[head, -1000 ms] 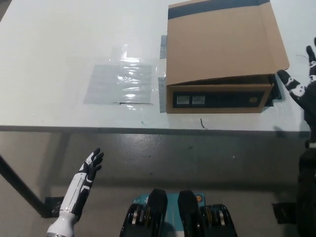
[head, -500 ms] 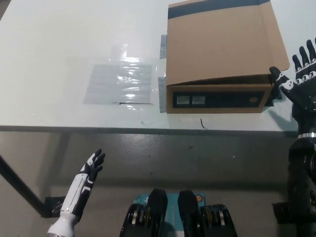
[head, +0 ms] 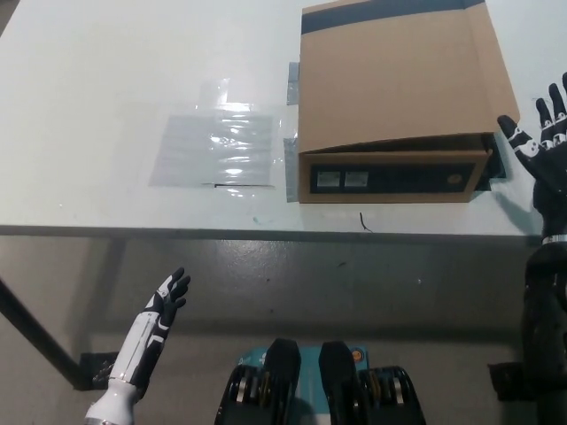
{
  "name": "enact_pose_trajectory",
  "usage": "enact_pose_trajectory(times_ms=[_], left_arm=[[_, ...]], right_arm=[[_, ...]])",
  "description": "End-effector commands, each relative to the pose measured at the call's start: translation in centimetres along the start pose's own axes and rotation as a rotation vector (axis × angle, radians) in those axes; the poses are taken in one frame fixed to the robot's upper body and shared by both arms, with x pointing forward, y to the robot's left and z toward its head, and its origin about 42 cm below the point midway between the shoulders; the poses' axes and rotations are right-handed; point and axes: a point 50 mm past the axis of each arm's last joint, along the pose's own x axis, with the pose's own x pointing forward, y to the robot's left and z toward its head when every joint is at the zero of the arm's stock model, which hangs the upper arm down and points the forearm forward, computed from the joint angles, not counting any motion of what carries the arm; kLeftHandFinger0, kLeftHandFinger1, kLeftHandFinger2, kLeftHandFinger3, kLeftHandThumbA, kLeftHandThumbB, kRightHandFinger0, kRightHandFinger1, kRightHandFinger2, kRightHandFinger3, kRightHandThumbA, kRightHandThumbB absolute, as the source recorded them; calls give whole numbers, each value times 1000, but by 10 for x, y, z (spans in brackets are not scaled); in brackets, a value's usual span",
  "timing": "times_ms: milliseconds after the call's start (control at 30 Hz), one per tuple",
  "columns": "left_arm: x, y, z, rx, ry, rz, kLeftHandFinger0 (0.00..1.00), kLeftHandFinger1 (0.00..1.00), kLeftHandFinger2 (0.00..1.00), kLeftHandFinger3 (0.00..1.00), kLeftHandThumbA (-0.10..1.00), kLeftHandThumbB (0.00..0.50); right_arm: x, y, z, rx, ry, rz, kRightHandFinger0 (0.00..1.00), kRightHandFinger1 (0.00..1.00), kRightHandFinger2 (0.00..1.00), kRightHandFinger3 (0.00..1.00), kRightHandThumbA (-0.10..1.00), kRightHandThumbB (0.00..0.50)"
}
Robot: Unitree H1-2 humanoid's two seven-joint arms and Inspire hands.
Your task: A small storage box is placed at the center of the table and the robot uses its right hand to slide under its lid and push it upwards to open it
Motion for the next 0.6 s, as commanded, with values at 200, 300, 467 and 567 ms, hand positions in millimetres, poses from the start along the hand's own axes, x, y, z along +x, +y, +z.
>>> enact_pose_trajectory(times_ms=[200, 300, 467, 567], left_arm=[[8, 9, 9, 20, -65, -2, 1000, 1000, 1000, 1000, 1000, 500], [8, 9, 10, 18, -63, -4, 1000, 1000, 1000, 1000, 1000, 500], [8, 10, 10, 20, -61, -5, 1000, 1000, 1000, 1000, 1000, 500], [9, 9, 11, 22, -62, -3, 1000, 1000, 1000, 1000, 1000, 500]], right_arm=[[15, 35, 20, 206, -54, 114, 1000, 1000, 1000, 1000, 1000, 292], [14, 36, 16, 205, -39, 116, 1000, 1000, 1000, 1000, 1000, 305], [14, 39, 12, 234, -22, 121, 1000, 1000, 1000, 1000, 1000, 307], [14, 41, 10, 255, -8, 115, 1000, 1000, 1000, 1000, 1000, 302]])
